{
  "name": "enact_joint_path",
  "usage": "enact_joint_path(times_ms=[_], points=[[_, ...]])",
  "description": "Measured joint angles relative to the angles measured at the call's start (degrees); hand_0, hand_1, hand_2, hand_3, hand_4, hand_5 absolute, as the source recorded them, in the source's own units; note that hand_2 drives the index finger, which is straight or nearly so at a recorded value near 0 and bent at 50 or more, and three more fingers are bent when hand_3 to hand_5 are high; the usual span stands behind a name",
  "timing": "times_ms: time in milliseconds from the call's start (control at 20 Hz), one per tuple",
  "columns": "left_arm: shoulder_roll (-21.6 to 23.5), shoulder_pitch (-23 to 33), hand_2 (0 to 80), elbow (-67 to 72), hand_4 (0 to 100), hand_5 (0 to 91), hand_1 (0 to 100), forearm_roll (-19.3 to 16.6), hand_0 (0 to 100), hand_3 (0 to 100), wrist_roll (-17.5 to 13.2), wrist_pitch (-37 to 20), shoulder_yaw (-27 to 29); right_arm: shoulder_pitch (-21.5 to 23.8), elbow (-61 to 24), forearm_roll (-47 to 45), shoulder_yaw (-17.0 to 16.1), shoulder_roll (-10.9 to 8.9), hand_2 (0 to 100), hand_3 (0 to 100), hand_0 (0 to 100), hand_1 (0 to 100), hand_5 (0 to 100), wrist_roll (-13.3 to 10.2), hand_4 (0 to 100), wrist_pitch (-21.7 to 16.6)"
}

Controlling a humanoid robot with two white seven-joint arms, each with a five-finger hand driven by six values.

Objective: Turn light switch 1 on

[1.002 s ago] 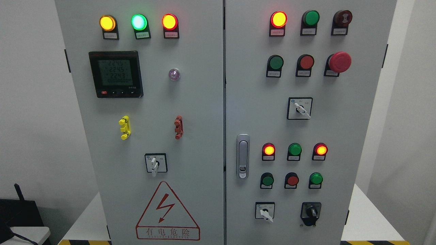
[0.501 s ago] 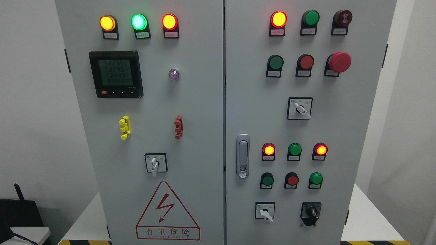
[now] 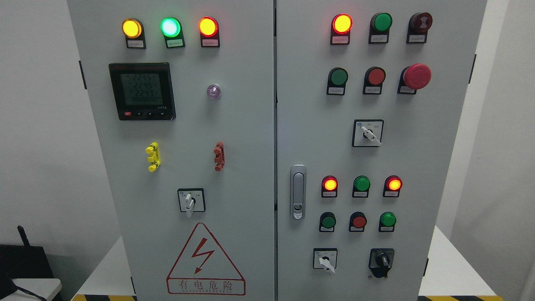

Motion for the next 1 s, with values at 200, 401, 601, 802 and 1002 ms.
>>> enact_joint_path(times_ms=[200, 401, 601, 802, 1002], points=[[0.0, 0.2, 0.0, -0.4, 1, 0.0, 0, 0.0, 40, 0, 3.1, -0.3, 0.7, 0.0, 0.0, 0.0, 0.0, 0.0, 0, 0, 12, 39, 0, 0.0, 0, 0.0], [0.0, 1.6, 0.0, -2.6, 3, 0.0, 1, -0.1, 39, 2, 4.4, -0.4, 2.2, 0.0, 0.0, 0.0, 0.0, 0.0, 0, 0, 12, 39, 0, 0.0, 0, 0.0], [0.1, 3.9, 0.0, -6.7, 6, 0.0, 1, -0.2, 40, 6, 4.8, -1.1, 5.5, 0.0, 0.0, 0.0, 0.0, 0.0, 0, 0, 12, 39, 0, 0.0, 0, 0.0], [1.0, 6.2, 0.6, -12.6, 16, 0.0, 2, -0.4, 40, 12, 4.5, -2.4, 10.7, 0.0, 0.0, 0.0, 0.0, 0.0, 0, 0, 12, 39, 0, 0.0, 0, 0.0], [2.0, 8.5, 4.9, -20.6, 22, 0.0, 3, -0.6, 41, 15, 4.1, -3.7, 16.2, 0.0, 0.0, 0.0, 0.0, 0.0, 0, 0, 12, 39, 0, 0.0, 0, 0.0]])
